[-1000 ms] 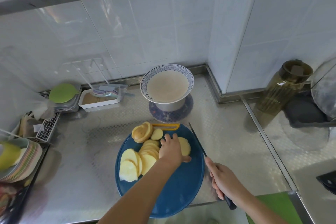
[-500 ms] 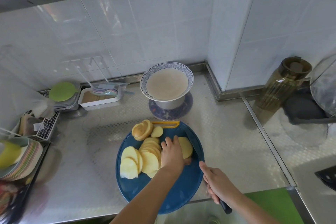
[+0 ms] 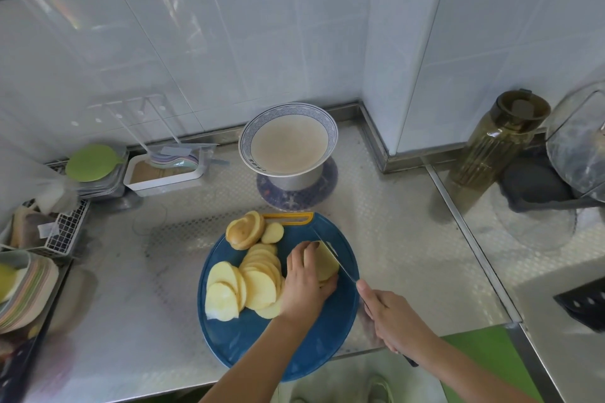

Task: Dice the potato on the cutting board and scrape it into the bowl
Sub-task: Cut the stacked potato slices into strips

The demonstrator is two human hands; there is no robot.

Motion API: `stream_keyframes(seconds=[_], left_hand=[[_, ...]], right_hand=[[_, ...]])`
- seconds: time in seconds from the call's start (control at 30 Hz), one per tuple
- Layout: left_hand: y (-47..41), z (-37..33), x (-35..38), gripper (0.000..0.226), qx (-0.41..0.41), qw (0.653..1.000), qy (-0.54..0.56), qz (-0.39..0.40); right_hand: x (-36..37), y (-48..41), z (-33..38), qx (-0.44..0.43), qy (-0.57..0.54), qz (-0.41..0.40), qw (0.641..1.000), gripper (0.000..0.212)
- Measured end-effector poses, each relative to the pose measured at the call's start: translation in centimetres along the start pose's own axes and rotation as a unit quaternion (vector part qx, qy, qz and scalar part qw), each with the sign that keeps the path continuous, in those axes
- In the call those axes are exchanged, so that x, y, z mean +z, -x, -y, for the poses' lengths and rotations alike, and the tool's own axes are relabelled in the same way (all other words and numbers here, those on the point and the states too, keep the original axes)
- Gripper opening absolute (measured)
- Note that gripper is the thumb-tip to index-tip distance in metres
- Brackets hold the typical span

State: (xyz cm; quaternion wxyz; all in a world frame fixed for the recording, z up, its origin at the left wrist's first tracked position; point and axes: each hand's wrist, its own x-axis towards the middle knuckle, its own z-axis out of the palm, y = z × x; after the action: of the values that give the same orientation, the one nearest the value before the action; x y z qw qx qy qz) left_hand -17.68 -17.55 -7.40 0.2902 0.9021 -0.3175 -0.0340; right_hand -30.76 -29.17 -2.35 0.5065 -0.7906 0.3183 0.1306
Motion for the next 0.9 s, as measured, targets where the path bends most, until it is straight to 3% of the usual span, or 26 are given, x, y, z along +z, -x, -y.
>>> stream_keyframes(seconds=[0.3,0.43,0.53,0.7,0.8,0.9], left_hand=[[-0.3,-0.4,-1.6,0.073,-0.025,0.998,0.018,0.062],[-0.7,0.5,-5.2,0.078,-0.03,0.996,-0.071,0.037],[-1.1,3.3,-9.3,0.103,-0.112,0.982,-0.127,0.083],[0.4,9.7,-14.1,0.131,-0.12,0.947,-0.149,0.259],[1.4,11.6,-14.1,0.13,-0.104,0.946,-0.125,0.279],[1.8,12.1,-13.4,0.117,-0.102,0.96,-0.094,0.241]], right_hand=[[0.1,-0.6,-0.3,-0.004,-0.004,-0.001,1.0,0.061],[-0.1,-0.5,-0.1,-0.003,-0.031,0.005,0.999,0.059],[-0.2,-0.4,0.2,-0.006,-0.048,0.014,0.999,0.057],[0.1,-0.5,0.6,-0.005,-0.049,0.013,0.999,0.057],[0.3,-0.6,0.7,0.0,-0.049,0.014,0.999,0.057],[0.5,-0.8,1.0,0.005,-0.056,0.014,0.998,0.056]])
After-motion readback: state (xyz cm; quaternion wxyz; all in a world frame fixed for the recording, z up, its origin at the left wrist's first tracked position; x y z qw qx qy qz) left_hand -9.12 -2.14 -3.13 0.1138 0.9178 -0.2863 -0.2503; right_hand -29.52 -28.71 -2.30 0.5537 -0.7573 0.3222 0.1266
